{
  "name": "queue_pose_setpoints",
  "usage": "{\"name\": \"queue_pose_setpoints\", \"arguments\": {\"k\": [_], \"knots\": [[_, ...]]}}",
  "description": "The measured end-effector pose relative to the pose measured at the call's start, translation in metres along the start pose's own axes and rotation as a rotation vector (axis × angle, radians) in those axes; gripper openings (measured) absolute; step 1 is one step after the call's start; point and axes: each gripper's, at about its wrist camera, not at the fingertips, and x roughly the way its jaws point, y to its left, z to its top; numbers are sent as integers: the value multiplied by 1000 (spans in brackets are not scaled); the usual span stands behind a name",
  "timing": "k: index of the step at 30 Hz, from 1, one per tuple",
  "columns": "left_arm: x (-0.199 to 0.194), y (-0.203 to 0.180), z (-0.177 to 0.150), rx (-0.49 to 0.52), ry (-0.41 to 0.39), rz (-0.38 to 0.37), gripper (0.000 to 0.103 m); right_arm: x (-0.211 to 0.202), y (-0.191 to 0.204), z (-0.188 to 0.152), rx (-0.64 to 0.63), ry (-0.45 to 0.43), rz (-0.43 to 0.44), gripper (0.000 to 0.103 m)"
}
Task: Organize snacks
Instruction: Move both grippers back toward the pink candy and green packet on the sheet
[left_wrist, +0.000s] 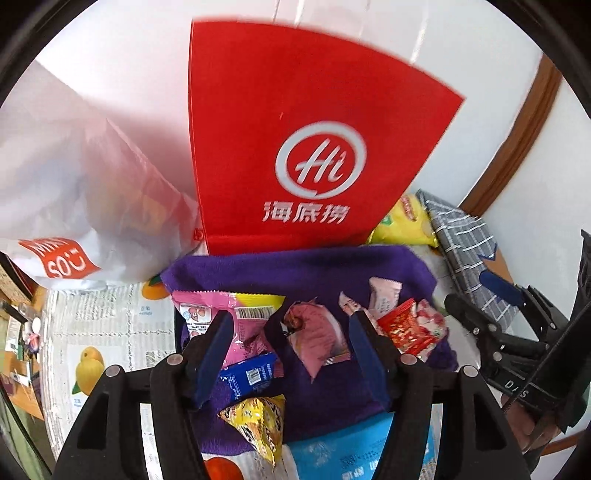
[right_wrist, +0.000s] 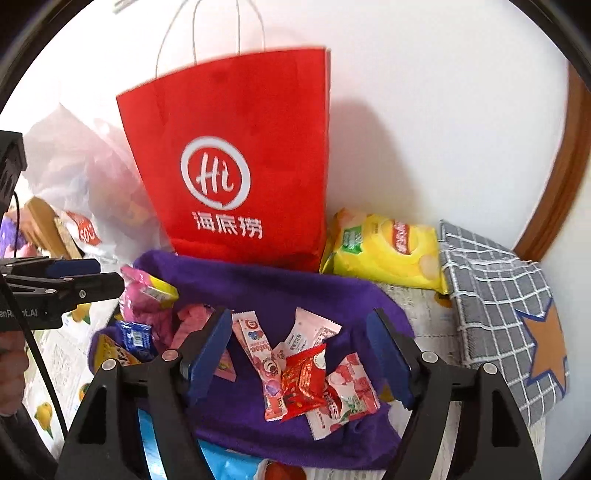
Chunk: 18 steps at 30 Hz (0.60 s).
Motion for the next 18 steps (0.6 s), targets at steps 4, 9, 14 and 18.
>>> {"name": "queue_pose_setpoints", "arguments": {"k": [4,9,14,18], "knots": [[-24,-11,-7,21,-59,2,63,-25,7,-7,3,-15,5,76],[-47,-23,-26,45,-73,6,63,-64,21,-25,-11,-76,31,76],[-74,-20,-54,22,-93,55,63,-97,32,-48,-12,-123,15,76],[-89,-6,-78,-14,-94,80,63,-113,36,-72,-4,-114,14,76]]}}
